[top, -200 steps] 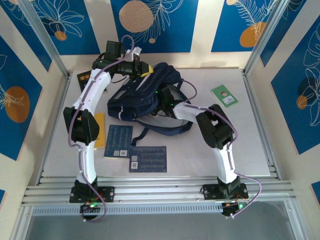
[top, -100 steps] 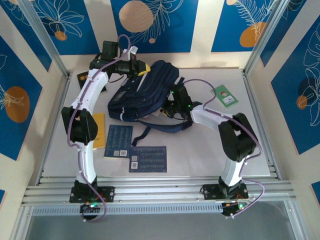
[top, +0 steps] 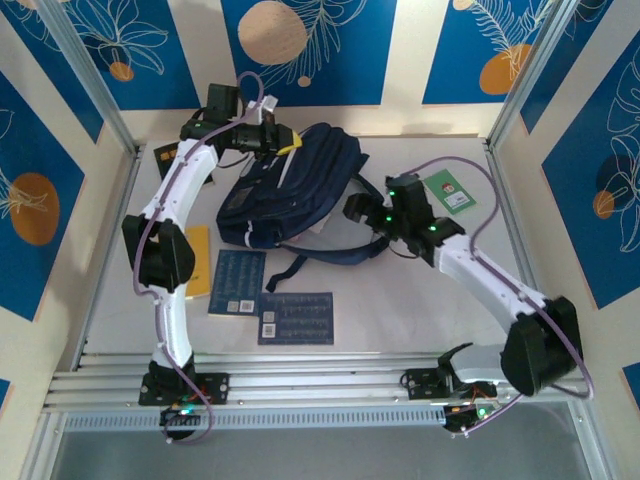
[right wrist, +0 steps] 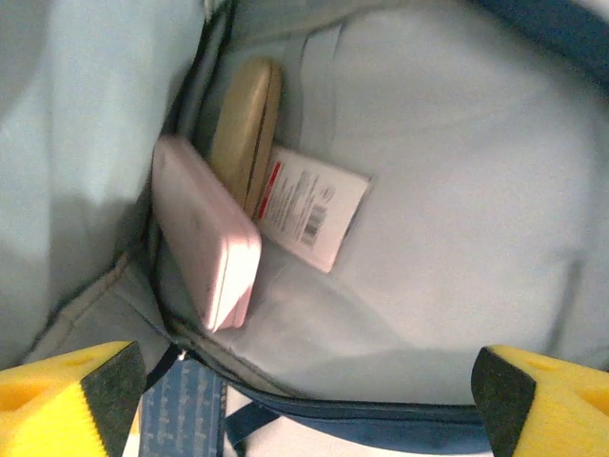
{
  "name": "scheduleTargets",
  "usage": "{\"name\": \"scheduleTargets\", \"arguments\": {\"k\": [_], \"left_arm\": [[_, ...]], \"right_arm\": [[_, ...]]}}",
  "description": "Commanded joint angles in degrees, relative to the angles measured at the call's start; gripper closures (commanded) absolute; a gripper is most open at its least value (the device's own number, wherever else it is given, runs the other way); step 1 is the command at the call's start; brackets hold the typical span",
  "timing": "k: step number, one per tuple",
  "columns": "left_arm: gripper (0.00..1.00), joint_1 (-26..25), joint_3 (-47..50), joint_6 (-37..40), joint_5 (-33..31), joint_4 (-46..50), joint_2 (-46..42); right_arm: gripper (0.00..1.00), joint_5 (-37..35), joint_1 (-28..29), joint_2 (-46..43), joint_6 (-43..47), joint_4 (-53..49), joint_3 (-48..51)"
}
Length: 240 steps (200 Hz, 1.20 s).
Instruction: Pack books, pencil case, and school supplies into a backpack
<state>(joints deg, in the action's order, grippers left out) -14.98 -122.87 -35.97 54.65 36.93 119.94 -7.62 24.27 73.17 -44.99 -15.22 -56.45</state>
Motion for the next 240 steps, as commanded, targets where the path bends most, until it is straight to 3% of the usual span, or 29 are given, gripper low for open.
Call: {"name": "scheduleTargets", "arguments": {"k": [1,36,61,99,118,147,160,215,240], "left_arm": [[1.0,-2.88,-0.49,2.57,-1.09,-0.12,-1.27],[1.0,-8.03,-1.65,5.79,-4.26,2.38,2.56],[1.0,-11.18,1.52,6.43,-6.33,0.53,3.19],[0.96,-14.07,6.97,6.43,-8.91,-1.89,3.56],[0.91,-14.5,9.46,6.26,-9.45,-3.19,3.39],[0.9,-14.47,12.49,6.08,-9.87,-4.53,3.63],[0.9,-14.46,13.24,6.08,-9.73,-4.93,3.77],[0.9,-13.94,12.72,8.96,-12.25,-1.78,3.71],[0.9,-13.54,12.41,8.29,-11.72,-1.95,4.83]], "right_arm": [[0.11,-3.23,-3.89,-2.9,2.98,-5.32,1.26],[0.12,-11.6,-10.2,-1.81,-1.48,-10.97,-0.28],[0.11,-16.18,-15.58,4.58,-1.26,-14.53,-6.35],[0.06,-13.77,-24.1,24.96,5.37,-23.0,-25.5],[0.06,-11.55,-26.84,35.44,9.2,-27.08,-36.12],[0.06,-5.69,-30.81,49.98,11.51,-34.47,-54.11],[0.06,-6.28,-32.4,56.21,11.9,-38.37,-62.99],[0.01,-5.54,-35.78,75.3,13.86,-46.25,-90.35],[0.0,-6.45,-35.59,79.17,16.48,-47.17,-94.61]]}}
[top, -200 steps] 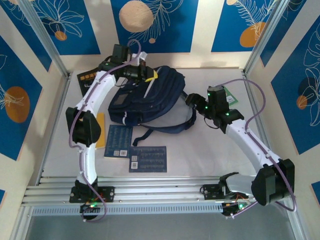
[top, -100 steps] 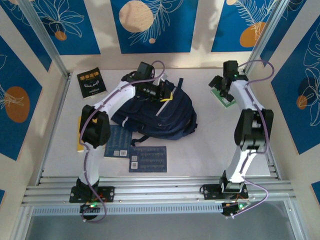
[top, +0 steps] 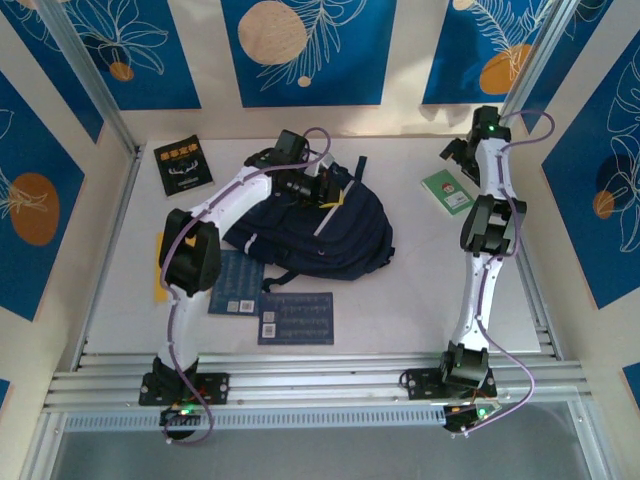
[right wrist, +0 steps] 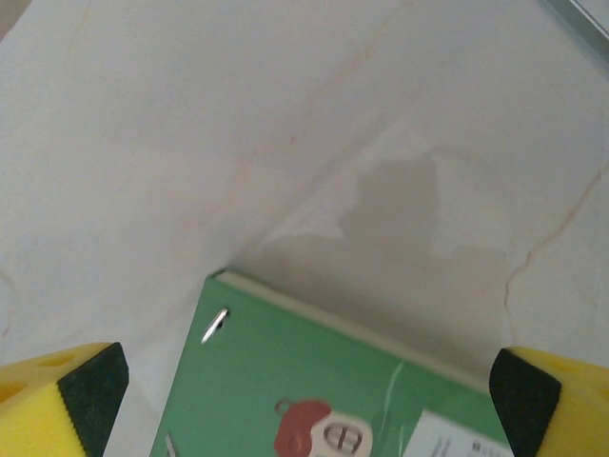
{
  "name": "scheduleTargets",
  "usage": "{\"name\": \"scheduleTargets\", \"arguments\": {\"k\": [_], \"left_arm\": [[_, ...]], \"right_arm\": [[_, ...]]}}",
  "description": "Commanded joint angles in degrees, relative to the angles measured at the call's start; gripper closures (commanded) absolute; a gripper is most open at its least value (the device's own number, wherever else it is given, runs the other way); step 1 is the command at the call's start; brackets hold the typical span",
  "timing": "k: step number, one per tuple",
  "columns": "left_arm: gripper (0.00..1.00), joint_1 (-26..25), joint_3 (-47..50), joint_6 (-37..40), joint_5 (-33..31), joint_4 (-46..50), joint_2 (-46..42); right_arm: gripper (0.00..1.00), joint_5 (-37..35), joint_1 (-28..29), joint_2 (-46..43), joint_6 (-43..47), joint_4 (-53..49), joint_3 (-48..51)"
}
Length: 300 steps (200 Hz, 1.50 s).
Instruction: Pack books, pencil case, and school supplies into a backpack
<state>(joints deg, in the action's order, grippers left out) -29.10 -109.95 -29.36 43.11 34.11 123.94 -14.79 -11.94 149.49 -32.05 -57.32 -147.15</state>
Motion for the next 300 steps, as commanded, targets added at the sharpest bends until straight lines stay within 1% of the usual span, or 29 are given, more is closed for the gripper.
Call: {"name": "scheduleTargets", "arguments": {"k": [1,21,31,40,65,83,98,100,103,118,136,149,163,180,202,222,235,251,269,300], "left_arm": [[0.9,0.6,-0.56,1.68,-0.11,0.87,0.89],[0.9,0.71,-1.05,1.5,0.47,0.83,1.43],[0.9,0.71,-1.09,1.5,0.61,0.86,1.57],[0.9,0.71,-1.11,1.5,0.83,0.82,1.57],[0.9,0.7,-0.73,1.54,1.2,0.53,1.13],[0.9,0.71,-0.8,1.53,1.18,0.59,1.21],[0.9,0.7,-0.81,1.33,1.45,0.39,0.96],[0.9,0.71,-0.8,1.33,1.45,0.42,0.89],[0.9,0.71,-0.79,1.39,1.46,0.39,0.75],[0.9,0.71,-0.53,1.42,1.27,0.43,0.3],[0.9,0.7,-0.24,1.15,1.12,-0.01,-0.27],[0.9,0.8,-0.27,1.15,0.8,0.21,-0.52],[0.9,0.93,-0.11,1.11,0.18,0.42,-0.79],[0.91,1.36,0.82,0.64,-0.26,-0.25,-1.53],[0.91,1.92,1.7,0.58,-1.23,-0.49,-2.21],[0.91,3.0,2.58,-0.18,-3.2,-0.71,-2.86],[0.91,4.05,3.08,-0.91,-4.02,-0.97,-3.47],[0.91,5.17,3.54,-0.54,-6.53,-0.56,-4.38],[0.91,6.45,3.78,-0.68,-7.34,-0.45,-4.52],[0.91,7.41,3.78,-0.33,-8.56,0.05,-4.15]], "right_arm": [[0.01,0.5,0.66,2.88,3.74,-5.08,-3.92],[0.01,-5.34,2.79,3.59,9.0,-5.08,-2.94],[0.0,-6.67,3.79,3.95,11.06,-5.36,-2.26],[0.0,-6.03,3.9,3.88,10.43,-5.88,-0.97],[0.02,-1.01,3.65,4.81,8.21,-9.48,-0.47],[0.02,-2.69,5.05,5.46,10.12,-12.08,0.11],[0.03,-3.41,5.48,5.05,9.7,-14.05,2.56],[0.0,-3.36,5.52,4.98,9.52,-14.29,2.9],[0.01,-3.13,5.57,4.83,9.66,-14.52,3.04],[0.02,-2.1,6.58,2.35,8.98,-14.72,5.62],[0.02,-3.16,8.04,-0.44,8.84,-14.93,8.44],[0.02,-1.47,8.66,-2.06,7.59,-15.83,10.45],[0.02,-0.62,9.27,-4.68,4.85,-15.28,15.58],[0.03,-0.73,10.07,-9.12,1.0,-12.65,24.08],[0.07,1.64,10.36,-16.76,-2.92,-6.1,38.56],[0.08,2.83,10.44,-23.23,-5.08,-1.48,49.69],[0.08,3.34,10.86,-27.04,-5.85,1.05,55.6],[0.08,4.68,11.96,-31.4,-6.61,3.58,62.13],[0.09,6.29,14.68,-36.16,-8.17,7.04,69.51],[0.11,12.44,20.11,-43.06,-12.05,11.97,80.13]]}}
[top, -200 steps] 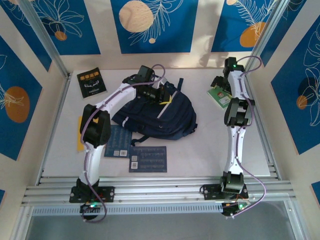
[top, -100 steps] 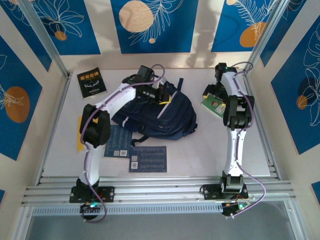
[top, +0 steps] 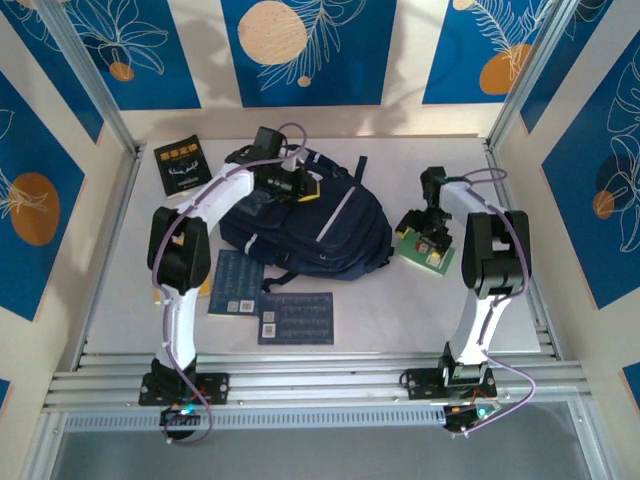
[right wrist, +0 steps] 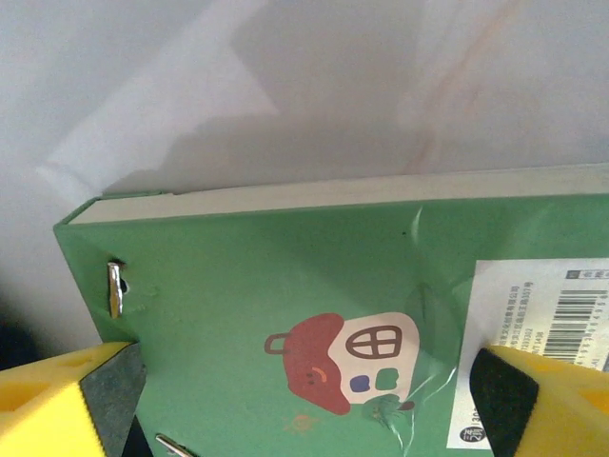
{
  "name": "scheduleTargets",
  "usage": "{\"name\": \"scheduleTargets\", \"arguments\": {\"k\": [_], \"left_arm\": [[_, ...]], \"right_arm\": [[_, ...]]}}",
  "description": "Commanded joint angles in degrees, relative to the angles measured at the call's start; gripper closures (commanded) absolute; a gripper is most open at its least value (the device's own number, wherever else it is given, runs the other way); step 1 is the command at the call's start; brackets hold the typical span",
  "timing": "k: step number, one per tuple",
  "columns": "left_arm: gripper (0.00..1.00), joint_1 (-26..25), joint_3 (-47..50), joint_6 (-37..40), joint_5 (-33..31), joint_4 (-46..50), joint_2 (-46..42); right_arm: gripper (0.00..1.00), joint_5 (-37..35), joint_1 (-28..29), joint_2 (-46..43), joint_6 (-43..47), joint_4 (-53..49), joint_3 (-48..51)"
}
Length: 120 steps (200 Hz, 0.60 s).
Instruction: Pack books, pencil case, and school supplies into a backpack
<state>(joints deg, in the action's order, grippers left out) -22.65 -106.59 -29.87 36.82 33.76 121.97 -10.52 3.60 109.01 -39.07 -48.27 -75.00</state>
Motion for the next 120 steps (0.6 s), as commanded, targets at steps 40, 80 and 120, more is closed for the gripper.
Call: {"name": "scheduleTargets", "arguments": {"k": [40,80,120], "left_arm": [[0.88,0.42,0.07,1.03,-2.79,0.94,-2.44],[0.87,-4.59,-0.37,0.85,-0.39,0.16,-2.0],[0.86,-11.64,0.24,0.11,1.42,-1.43,-0.57]], "right_arm": [[0.11,4.15,8.75,-17.09,-8.46,0.81,12.91],[0.04,-0.93,1.17,-29.96,-8.67,0.49,16.28],[0.05,12.44,-10.3,-32.52,-5.87,9.83,24.41]]}}
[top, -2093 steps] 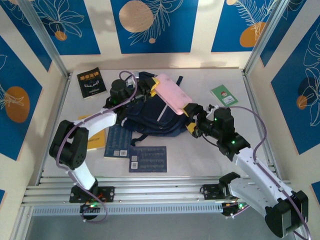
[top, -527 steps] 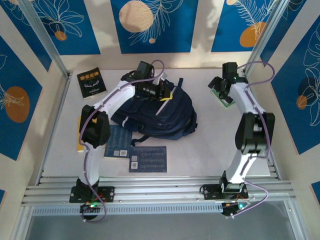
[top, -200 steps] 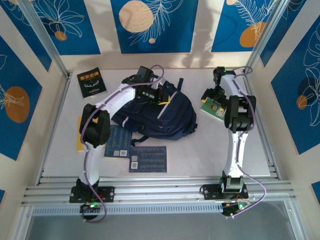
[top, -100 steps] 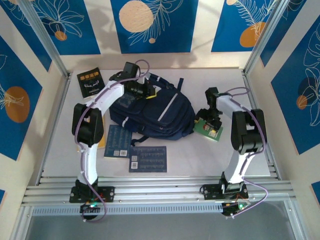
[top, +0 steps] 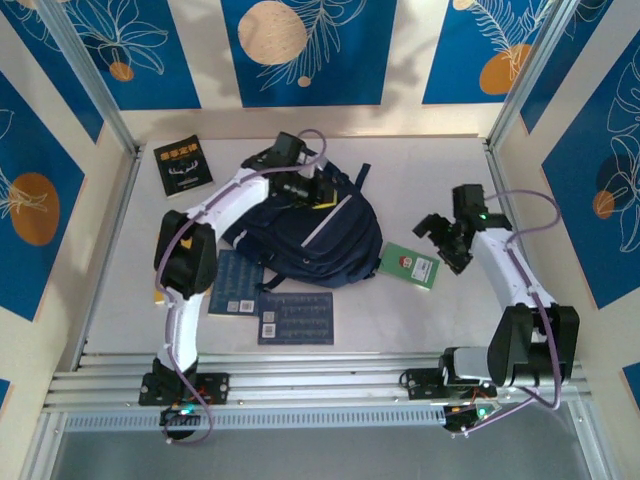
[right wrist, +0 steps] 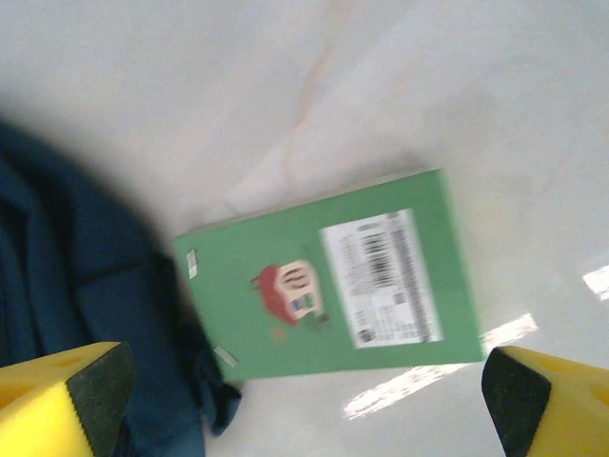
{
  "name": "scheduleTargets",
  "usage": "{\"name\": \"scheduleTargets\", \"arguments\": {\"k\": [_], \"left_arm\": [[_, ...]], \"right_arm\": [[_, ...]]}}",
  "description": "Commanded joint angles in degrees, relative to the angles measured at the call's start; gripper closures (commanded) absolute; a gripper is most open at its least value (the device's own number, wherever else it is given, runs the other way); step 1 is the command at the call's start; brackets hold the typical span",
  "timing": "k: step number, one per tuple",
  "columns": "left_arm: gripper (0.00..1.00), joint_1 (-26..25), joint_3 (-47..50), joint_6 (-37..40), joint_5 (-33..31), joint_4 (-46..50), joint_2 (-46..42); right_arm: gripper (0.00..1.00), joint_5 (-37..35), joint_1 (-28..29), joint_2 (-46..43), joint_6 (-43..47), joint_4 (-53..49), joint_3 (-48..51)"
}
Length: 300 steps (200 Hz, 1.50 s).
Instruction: Pack books, pencil case, and school supplies into a backpack
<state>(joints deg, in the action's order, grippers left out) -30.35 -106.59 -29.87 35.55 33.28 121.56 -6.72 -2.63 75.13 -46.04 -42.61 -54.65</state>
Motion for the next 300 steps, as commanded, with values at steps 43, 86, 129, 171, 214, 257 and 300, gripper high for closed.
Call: {"name": "scheduleTargets", "arguments": {"k": [43,86,129,171,214,257,300], "left_arm": [[0.85,-9.64,0.33,1.16,2.88,-1.61,2.47],[0.8,-14.61,-2.43,3.75,0.16,1.28,6.38],[0.68,-18.55,-11.55,4.57,-8.25,6.51,13.74],[0.57,-18.57,-14.87,2.82,-16.15,8.7,19.24],[0.53,-18.38,-16.82,0.42,-19.62,10.11,22.63],[0.54,-18.51,-16.91,-1.23,-17.94,10.56,25.29],[0.56,-18.55,-17.2,-2.29,-17.01,10.69,26.77]], "right_arm": [[0.09,17.68,-6.07,5.47,3.07,10.41,6.99],[0.09,15.35,-6.68,7.75,3.68,10.24,7.7],[0.09,15.42,-6.59,9.19,3.9,11.54,8.35],[0.09,15.08,-6.16,10.31,4.72,12.16,8.33],[0.08,11.99,-5.24,11.34,5.82,11.37,8.04],[0.06,7.65,-4.23,9.56,6.43,10.04,7.95],[0.06,12.58,-3.07,3.8,7.15,13.92,10.12]]}}
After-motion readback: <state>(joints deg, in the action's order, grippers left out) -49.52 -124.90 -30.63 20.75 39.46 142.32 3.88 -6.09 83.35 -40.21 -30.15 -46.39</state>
